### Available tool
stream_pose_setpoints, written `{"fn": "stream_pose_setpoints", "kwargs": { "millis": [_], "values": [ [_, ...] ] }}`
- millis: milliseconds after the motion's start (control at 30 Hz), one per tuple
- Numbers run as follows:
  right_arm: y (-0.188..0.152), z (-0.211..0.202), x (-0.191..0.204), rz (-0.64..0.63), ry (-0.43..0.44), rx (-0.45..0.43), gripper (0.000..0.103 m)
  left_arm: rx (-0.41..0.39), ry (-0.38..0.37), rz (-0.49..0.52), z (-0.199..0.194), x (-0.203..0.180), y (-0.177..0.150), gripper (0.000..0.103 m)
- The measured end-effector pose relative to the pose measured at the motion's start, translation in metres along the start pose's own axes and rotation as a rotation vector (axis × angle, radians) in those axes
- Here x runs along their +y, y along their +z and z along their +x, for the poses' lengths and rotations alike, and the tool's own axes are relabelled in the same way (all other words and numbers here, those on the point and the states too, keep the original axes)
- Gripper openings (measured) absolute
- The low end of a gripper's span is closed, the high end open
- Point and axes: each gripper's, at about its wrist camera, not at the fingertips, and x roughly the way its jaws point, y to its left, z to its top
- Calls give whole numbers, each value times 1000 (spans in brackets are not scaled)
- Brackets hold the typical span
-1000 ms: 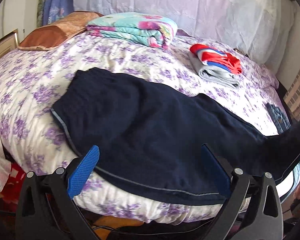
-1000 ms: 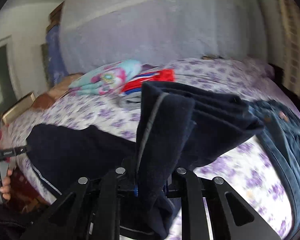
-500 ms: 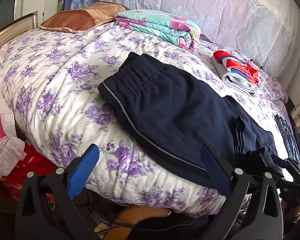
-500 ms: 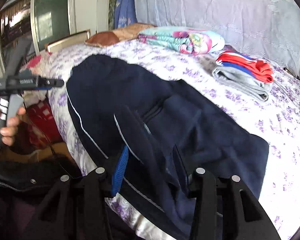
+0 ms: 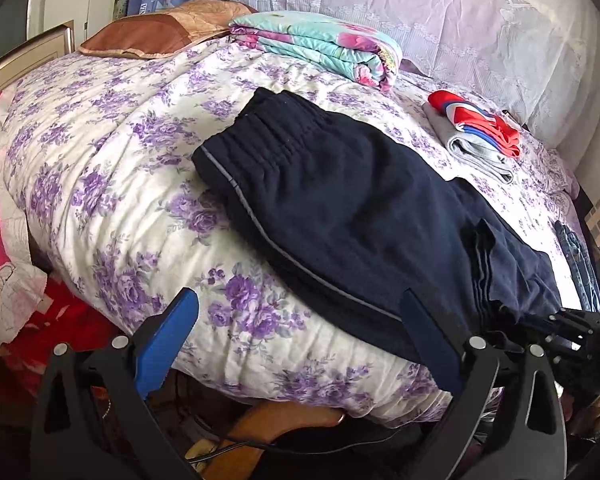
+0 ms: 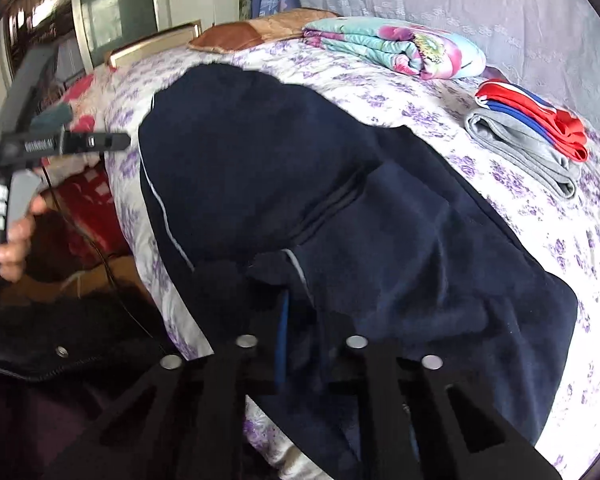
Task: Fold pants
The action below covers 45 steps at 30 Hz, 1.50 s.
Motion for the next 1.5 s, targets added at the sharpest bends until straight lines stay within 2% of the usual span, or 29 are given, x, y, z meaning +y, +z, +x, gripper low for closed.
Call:
{"fn": "stream_pose_setpoints", "kwargs": {
  "millis": [67, 167, 233, 333, 400, 467, 500, 533, 600, 700, 767, 800, 833, 933, 1033, 1133, 1200, 1267, 1333, 1367, 1433, 1500],
  "values": [
    [2, -18, -6, 22, 0, -63, 6, 2, 2, -6, 0, 3, 0, 99],
    [7, -44, -2, 13, 64, -131, 6, 1, -1, -9, 0, 3, 0, 99],
    [7, -38, 9, -18, 108, -113, 7, 5, 3, -7, 2, 3, 0, 99],
    [-4, 1, 23, -74, 45, -2, 12, 18, -7, -7, 6, 0, -1, 99],
    [-13, 7, 24, -85, 17, 0, 11, 22, -15, 0, 6, -2, -3, 99],
    [-17, -5, 25, -103, -42, -47, 30, 17, -13, 13, 3, -4, -4, 99],
    [-19, -12, 26, -120, -64, -76, 50, 17, -12, 16, 3, -4, -5, 99],
    [-23, -16, 28, -142, -69, -85, 57, 19, -12, 15, 3, -4, -4, 99],
    [-23, -12, 28, -175, -70, -61, 57, 20, -15, 6, 3, -1, -3, 99],
    [-20, 8, 27, -191, -54, 18, 56, 23, -23, -14, 5, 0, -2, 99],
    [-20, 17, 30, -198, -82, 37, 47, 25, -35, -19, 5, -2, -2, 99],
    [-19, 13, 26, -170, -63, 32, 40, 25, -38, -17, 4, -4, -3, 99],
    [-20, 7, 21, -128, -41, 20, 27, 22, -36, -8, 3, -6, -3, 99],
    [-18, -26, -17, 44, 48, -61, 22, 10, -37, 12, -3, -10, -3, 99],
    [-27, -81, -70, 227, 42, -200, 22, -1, -44, 15, -5, -10, -1, 99],
    [-44, -152, -121, 381, -66, -356, 21, 0, -58, 18, -2, -11, 3, 99],
    [-49, -193, -134, 404, -180, -437, 21, 0, -65, 23, 2, -12, 5, 99],
    [-45, -218, -131, 390, -235, -488, 21, 5, -75, 23, 7, -13, 7, 99],
    [-30, -213, -112, 319, -252, -484, 21, 14, -80, 17, 13, -13, 7, 99],
    [-19, -199, -99, 268, -249, -453, 21, 18, -83, 12, 15, -13, 7, 99],
    [-1, -157, -73, 185, -201, -364, 21, 27, -92, 1, 17, -13, 5, 99],
    [14, -96, -43, 107, -149, -252, 22, 27, -92, -1, 16, -13, 3, 99]
  ]
}}
